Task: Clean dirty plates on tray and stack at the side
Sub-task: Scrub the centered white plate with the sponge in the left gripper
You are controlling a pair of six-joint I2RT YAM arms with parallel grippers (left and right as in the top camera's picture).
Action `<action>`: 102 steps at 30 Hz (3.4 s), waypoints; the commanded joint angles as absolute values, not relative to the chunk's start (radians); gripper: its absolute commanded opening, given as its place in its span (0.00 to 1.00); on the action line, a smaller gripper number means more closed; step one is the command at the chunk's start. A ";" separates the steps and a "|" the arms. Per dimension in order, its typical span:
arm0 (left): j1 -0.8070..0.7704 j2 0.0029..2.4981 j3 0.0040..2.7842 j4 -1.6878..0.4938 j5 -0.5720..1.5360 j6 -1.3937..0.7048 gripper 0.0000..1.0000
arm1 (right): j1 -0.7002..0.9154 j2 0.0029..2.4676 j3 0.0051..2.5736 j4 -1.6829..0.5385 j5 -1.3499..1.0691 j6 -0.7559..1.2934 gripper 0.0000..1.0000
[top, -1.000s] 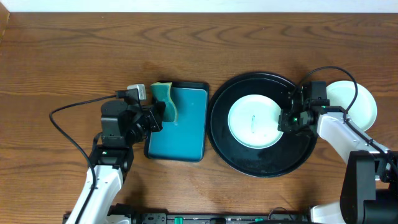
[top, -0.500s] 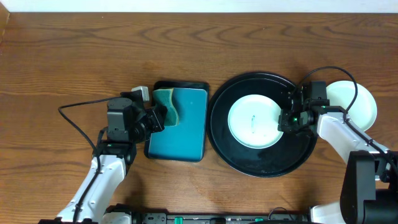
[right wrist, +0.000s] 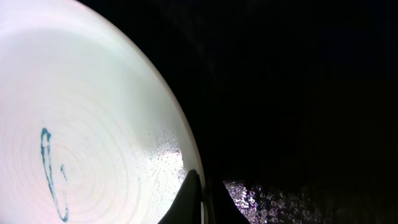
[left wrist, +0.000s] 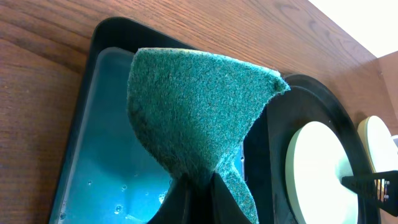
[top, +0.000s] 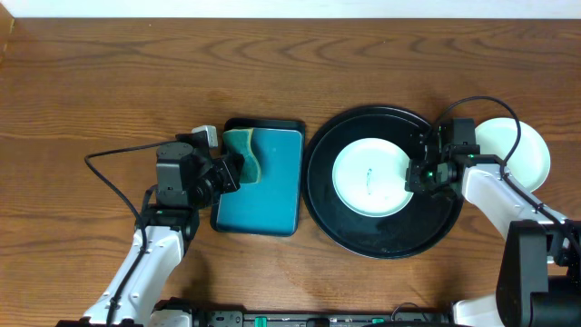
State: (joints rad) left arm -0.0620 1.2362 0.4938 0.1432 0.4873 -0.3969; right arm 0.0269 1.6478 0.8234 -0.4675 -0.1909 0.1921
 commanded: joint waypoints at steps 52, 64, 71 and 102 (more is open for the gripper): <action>-0.781 1.832 1.104 -0.124 0.253 -0.347 0.07 | 0.193 1.640 0.812 -0.427 -0.180 0.081 0.01; -0.786 1.908 1.104 -0.210 0.016 -0.372 0.07 | 0.193 1.640 0.812 -0.427 -0.180 0.081 0.01; -0.765 1.907 1.104 -0.299 -0.249 -0.474 0.07 | 0.193 1.640 0.812 -0.427 -0.180 0.081 0.01; -0.817 1.908 1.104 -0.364 0.468 -0.391 0.08 | 0.192 1.640 0.812 -0.427 -0.180 0.080 0.01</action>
State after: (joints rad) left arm -0.8051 1.8782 1.1236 -0.3092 0.3851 -0.4442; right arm 0.1848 1.6478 0.8219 -0.4286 -0.1783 0.0933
